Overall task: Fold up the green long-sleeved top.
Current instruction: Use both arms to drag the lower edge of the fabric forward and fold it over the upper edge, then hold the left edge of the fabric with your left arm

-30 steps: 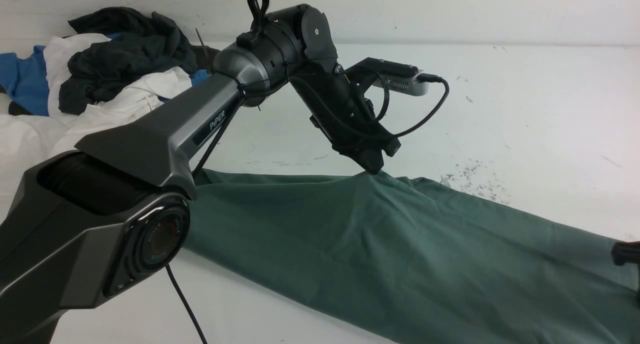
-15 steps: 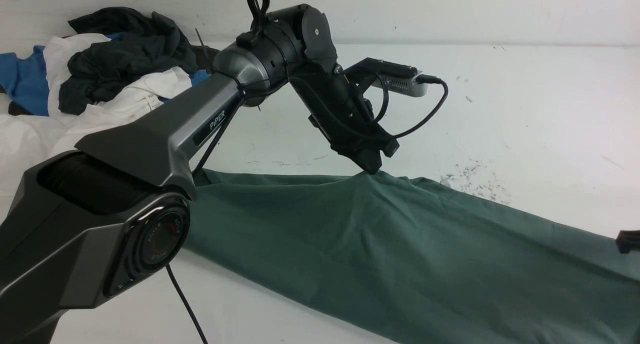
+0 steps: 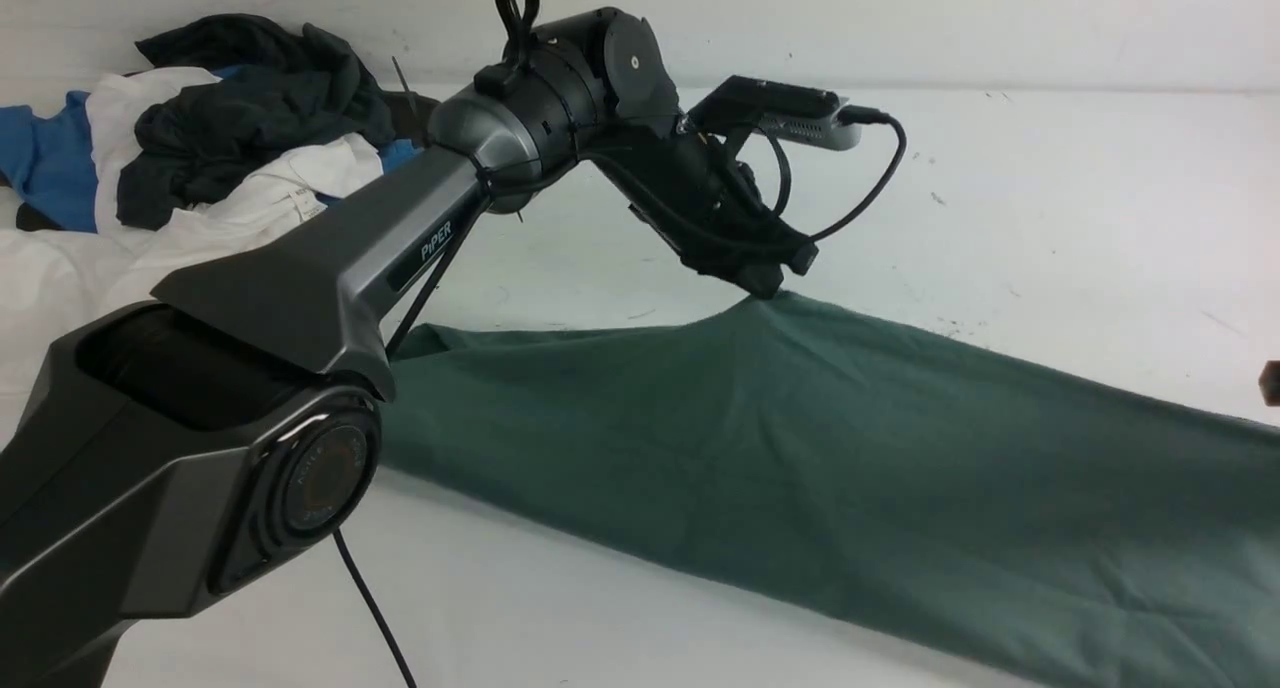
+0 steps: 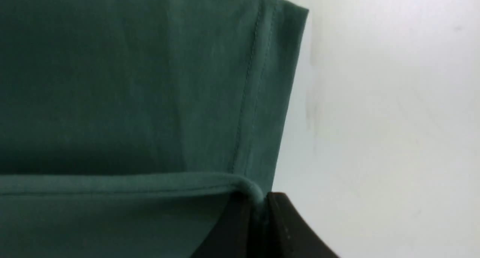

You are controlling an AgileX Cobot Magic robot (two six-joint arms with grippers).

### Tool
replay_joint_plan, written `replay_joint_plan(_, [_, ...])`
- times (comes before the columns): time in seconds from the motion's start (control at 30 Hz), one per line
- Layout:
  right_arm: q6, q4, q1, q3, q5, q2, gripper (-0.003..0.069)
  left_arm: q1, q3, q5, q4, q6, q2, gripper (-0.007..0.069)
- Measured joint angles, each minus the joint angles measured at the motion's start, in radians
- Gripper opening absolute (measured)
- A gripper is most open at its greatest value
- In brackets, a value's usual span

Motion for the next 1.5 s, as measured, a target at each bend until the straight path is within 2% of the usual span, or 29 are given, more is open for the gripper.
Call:
replay_joint_plan(0.17, [0.097,-0.084,0.000,0.000,-0.153,0.014,0.0027,0.000,0.000,-0.135,-0.010,-0.004,0.016,-0.0001])
replay_joint_plan(0.43, [0.318,-0.264,0.000,0.000,-0.342,0.073,0.0029,-0.002,0.001,-0.158,-0.015,-0.018,0.047,0.0000])
replay_joint_plan(0.57, [0.376,-0.358,0.000,0.000,-0.405,0.121,0.0065,-0.003,0.001,-0.158,-0.015,-0.018,0.045,0.0022])
replay_joint_plan(0.63, [0.406,-0.417,0.000,0.000,-0.416,0.140,0.0144,-0.002,0.001,-0.152,0.000,-0.012,0.045,0.0076])
replay_joint_plan(0.67, [0.407,-0.423,0.000,-0.001,-0.417,0.141,0.0160,-0.002,0.001,-0.152,0.000,-0.011,0.045,0.0076])
replay_joint_plan(0.7, [0.415,-0.438,0.000,-0.009,-0.416,0.142,0.0231,0.006,0.001,-0.133,0.008,-0.010,0.039,0.0122])
replay_joint_plan(0.73, [0.420,-0.439,0.000,-0.019,-0.410,0.141,0.0276,0.009,0.001,-0.115,0.014,-0.010,0.030,0.0140])
replay_joint_plan(0.77, [0.424,-0.439,0.000,-0.025,-0.408,0.141,0.0285,0.010,0.001,-0.115,0.014,-0.010,0.030,0.0145])
replay_joint_plan(0.8, [0.431,-0.431,0.000,-0.052,-0.386,0.137,0.0345,0.018,0.001,-0.087,0.030,-0.010,0.012,0.0176])
replay_joint_plan(0.87, [0.434,-0.405,0.000,-0.095,-0.343,0.134,0.0411,0.039,0.001,-0.057,0.059,-0.014,-0.030,0.0213])
replay_joint_plan(0.97, [0.425,-0.349,0.000,-0.175,-0.232,0.126,0.0479,0.086,0.001,-0.007,0.108,-0.052,-0.107,0.0242])
replay_joint_plan(1.07, [0.370,-0.289,0.000,-0.255,-0.114,0.116,0.0489,0.153,0.000,0.088,0.153,-0.108,-0.180,0.0244])
replay_joint_plan(1.13, [0.270,-0.197,0.000,-0.327,0.004,0.107,0.0449,0.226,-0.001,0.197,0.180,-0.145,-0.228,0.0220])
replay_joint_plan(1.2, [0.173,-0.116,0.000,-0.377,0.089,0.104,0.0372,0.289,0.006,0.233,0.187,-0.160,-0.247,0.0170])
replay_joint_plan(1.23, [0.155,-0.108,0.000,-0.385,0.096,0.102,0.0363,0.302,0.009,0.235,0.187,-0.162,-0.249,0.0164])
replay_joint_plan(1.3, [0.051,-0.007,0.000,-0.411,0.136,0.094,0.0209,0.384,0.085,0.239,0.180,-0.182,-0.276,0.0065])
replay_joint_plan(1.37, [0.005,0.053,-0.001,-0.397,0.144,0.075,0.0093,0.436,0.188,0.237,0.148,-0.187,-0.314,0.0020])
replay_joint_plan(1.43, [-0.010,0.100,-0.001,-0.360,0.145,0.046,0.0031,0.472,0.310,0.237,0.108,-0.181,-0.349,0.0003])
replay_joint_plan(1.5, [-0.010,0.146,-0.001,-0.299,0.147,0.005,0.0000,0.499,0.464,0.237,0.060,-0.162,-0.395,-0.0004])
